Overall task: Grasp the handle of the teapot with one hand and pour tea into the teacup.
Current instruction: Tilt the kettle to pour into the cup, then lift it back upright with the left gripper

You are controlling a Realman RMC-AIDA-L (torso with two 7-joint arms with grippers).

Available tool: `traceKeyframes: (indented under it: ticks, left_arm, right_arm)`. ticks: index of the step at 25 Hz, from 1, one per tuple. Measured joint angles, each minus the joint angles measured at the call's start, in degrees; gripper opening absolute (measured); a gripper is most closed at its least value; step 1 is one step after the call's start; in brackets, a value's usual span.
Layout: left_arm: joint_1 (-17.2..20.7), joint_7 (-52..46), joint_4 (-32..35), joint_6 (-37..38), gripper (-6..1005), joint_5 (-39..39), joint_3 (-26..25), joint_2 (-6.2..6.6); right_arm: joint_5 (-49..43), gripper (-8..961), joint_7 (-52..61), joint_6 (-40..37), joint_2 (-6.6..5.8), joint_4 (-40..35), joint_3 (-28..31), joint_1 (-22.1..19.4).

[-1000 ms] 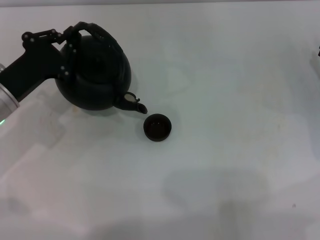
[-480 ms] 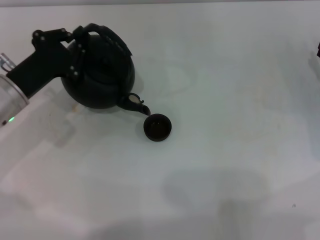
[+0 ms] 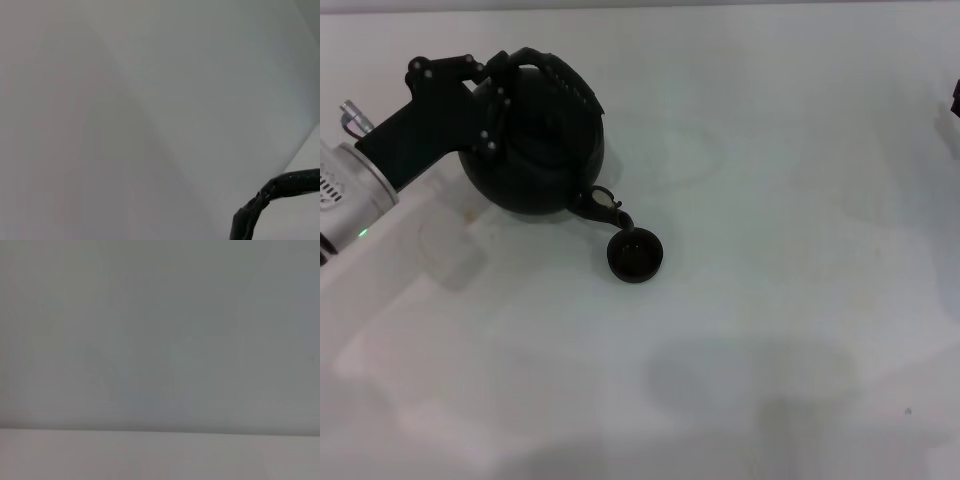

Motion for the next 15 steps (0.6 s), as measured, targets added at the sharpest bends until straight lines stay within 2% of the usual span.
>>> traceKeyframes:
  ticks: [15]
  left_arm:
    - [-1.26, 4.13, -0.15, 0.58, 103, 0.06, 2.22, -0.16]
  right_arm:
    - [0.09, 845, 0.74, -0.02, -0.01, -0.04, 0.00, 0.18]
